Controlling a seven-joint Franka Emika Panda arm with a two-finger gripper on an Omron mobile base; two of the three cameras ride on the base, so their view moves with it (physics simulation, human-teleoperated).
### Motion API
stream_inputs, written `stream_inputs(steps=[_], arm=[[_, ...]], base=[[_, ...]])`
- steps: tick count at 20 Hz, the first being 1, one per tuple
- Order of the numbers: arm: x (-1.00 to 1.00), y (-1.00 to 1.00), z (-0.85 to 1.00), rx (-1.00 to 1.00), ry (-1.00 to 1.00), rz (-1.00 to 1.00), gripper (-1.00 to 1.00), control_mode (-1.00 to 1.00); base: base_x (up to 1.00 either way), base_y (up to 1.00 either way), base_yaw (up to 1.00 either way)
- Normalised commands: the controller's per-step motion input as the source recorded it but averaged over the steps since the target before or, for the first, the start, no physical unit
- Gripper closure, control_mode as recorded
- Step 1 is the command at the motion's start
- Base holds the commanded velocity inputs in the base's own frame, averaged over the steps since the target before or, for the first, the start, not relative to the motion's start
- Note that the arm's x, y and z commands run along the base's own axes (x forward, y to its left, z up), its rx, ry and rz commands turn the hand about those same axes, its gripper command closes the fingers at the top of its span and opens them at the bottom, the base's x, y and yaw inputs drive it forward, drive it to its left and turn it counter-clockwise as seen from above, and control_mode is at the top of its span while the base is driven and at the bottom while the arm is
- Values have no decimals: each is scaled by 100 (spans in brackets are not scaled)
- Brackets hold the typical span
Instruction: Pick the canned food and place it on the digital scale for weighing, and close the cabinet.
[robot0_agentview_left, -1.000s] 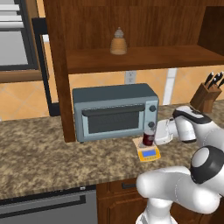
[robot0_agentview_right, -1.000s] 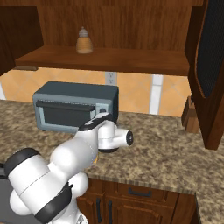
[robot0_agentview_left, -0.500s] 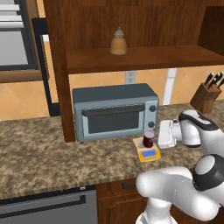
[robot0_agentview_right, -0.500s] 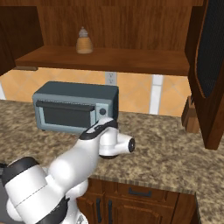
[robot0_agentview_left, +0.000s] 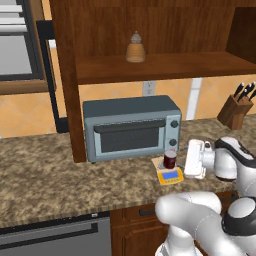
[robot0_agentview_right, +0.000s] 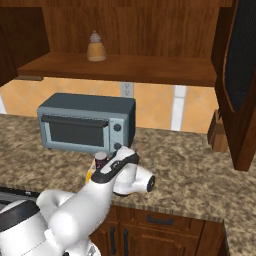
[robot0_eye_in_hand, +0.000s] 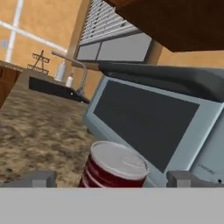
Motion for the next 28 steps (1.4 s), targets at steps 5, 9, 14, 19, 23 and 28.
stream_inputs(steps=[5, 9, 14, 19, 23, 28], arm=[[-88, -50, 66, 11, -60, 0, -100, -100], [-78, -36, 100, 13, -46, 0, -100, -100], [-51, -43, 97, 12, -31, 0, -100, -100], [-30, -48, 80, 9, -17, 0, -100, -100], [-28, -36, 82, 0, -14, 0, -100, -100], [-24, -13, 55, 0, 0, -8, -100, -100]], base=[[0, 0, 0], [0, 0, 0], [0, 0, 0], [0, 0, 0], [0, 0, 0], [0, 0, 0]])
